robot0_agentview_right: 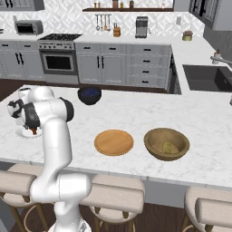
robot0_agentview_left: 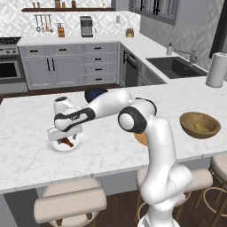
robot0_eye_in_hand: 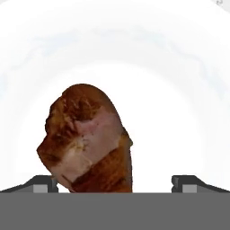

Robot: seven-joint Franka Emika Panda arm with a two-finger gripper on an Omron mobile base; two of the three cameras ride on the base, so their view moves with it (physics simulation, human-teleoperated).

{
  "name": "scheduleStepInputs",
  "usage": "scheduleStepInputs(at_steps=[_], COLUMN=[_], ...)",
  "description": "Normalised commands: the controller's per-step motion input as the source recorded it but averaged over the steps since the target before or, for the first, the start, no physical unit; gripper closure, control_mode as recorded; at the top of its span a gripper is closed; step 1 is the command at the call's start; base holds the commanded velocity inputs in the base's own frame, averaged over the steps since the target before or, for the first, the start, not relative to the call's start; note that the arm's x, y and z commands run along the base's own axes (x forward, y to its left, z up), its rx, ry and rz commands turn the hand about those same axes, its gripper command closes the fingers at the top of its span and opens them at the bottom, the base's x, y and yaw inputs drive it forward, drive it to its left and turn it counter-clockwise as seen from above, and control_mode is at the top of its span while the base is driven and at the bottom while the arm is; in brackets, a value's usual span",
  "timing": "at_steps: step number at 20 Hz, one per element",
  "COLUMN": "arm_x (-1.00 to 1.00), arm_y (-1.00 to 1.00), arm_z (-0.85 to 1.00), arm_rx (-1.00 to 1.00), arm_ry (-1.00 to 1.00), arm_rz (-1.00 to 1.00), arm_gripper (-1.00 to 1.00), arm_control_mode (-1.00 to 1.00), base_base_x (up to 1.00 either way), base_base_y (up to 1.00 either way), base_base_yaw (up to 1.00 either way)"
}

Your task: Pick the chicken drumstick and potato from their plates and place them in the bowl. Then put the bowl in the fridge.

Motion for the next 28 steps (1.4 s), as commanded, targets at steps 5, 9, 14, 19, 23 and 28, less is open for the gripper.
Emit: scheduleStepInputs(at_steps=[5, 9, 14, 19, 23, 28], arm_x=[0.00, 0.00, -0.14, -0.60, -0.31, -0.37], arm_y=[0.00, 0.00, -0.11, -0.76, -1.00, -1.00], arm_z=[-0.22, -0.04, 0.42, 0.82, 0.67, 0.59], arm_rx=[0.00, 0.00, 0.00, 0.00, 0.01, 0.01], arm_ry=[0.00, 0.00, 0.00, 0.00, 0.01, 0.04], arm_rz=[0.05, 0.02, 0.00, -0.04, -0.13, -0.24], arm_gripper=[1.00, 1.00, 1.00, 1.00, 1.00, 1.00], arm_control_mode=[-1.00, -1.00, -1.00, -1.00, -1.00, -1.00], base_base_x=[0.00, 0.00, 0.00, 0.00, 0.00, 0.00], base_base_y=[0.00, 0.00, 0.00, 0.00, 0.00, 0.00], base_base_yaw=[0.00, 0.00, 0.00, 0.00, 0.00, 0.00])
